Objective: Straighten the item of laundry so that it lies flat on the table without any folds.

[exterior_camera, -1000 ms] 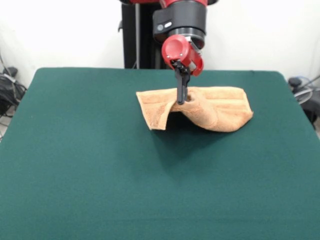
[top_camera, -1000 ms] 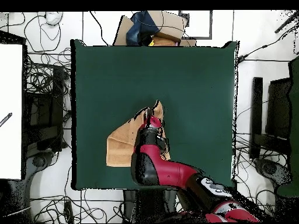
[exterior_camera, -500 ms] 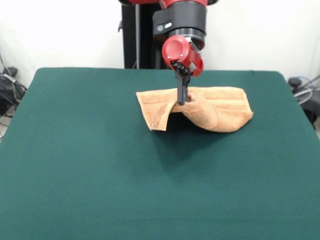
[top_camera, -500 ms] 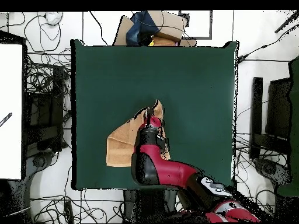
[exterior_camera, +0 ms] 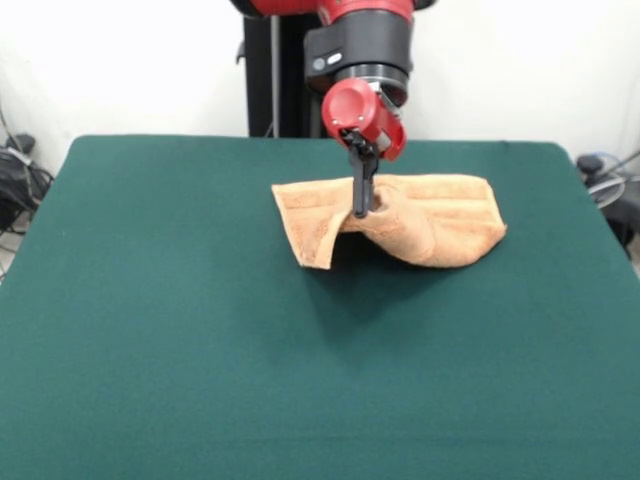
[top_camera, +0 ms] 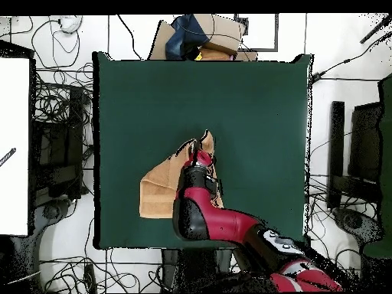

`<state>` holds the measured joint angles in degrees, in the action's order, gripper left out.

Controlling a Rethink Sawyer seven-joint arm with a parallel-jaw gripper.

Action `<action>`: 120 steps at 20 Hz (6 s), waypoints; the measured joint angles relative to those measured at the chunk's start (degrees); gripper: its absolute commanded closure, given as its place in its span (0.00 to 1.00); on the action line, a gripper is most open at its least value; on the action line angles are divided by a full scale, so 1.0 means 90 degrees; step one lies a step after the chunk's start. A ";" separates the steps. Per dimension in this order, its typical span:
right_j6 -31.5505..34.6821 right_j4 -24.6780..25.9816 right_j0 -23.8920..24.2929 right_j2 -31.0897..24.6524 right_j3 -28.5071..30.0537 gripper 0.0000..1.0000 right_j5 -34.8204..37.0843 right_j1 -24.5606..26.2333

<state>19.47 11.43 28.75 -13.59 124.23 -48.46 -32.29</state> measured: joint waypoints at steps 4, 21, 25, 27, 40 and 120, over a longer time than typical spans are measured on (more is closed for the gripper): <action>0.0000 0.0001 0.0000 0.0000 -0.0011 0.00 -0.0003 0.0012; 0.0060 -0.0104 0.0051 -0.0007 0.0044 0.00 -0.0003 -0.0031; 0.0402 -0.0216 0.0249 -0.0013 0.0232 0.00 -0.0003 -0.0115; 0.0615 -0.0126 0.0412 -0.0011 0.0366 0.00 0.0064 -0.0237; 0.1105 -0.0198 0.0847 -0.0167 0.1516 0.00 0.1251 -0.1735; 0.5636 0.1599 0.1518 -0.1126 0.1591 0.00 0.1250 -0.0207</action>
<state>70.19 25.83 42.41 -23.72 138.55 -37.22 -34.15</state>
